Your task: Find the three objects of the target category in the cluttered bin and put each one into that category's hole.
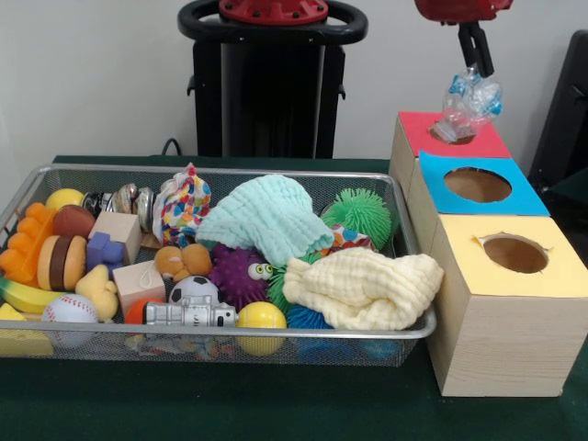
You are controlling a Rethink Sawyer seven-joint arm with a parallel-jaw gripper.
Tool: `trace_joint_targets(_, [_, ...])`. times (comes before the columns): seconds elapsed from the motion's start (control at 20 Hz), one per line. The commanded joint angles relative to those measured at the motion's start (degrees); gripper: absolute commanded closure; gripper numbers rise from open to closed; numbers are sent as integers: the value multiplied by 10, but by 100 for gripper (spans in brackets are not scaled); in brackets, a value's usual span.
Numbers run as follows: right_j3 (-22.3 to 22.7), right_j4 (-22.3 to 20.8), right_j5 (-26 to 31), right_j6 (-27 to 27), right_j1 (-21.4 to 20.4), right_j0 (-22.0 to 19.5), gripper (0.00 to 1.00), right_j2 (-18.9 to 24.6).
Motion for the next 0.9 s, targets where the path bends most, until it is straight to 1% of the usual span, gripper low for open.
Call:
trace_joint_targets(0.05, [-47, -34, -35, 159, 37, 11, 100, -50])
trace_joint_targets(0.4, [-41, -27, -42, 162, 62, 14, 100, -54])
trace_joint_targets(0.55, [-44, -27, -37, 162, 64, 17, 100, -60])
trace_joint_targets(0.9, [-57, -34, -28, 157, 74, 31, 100, -92])
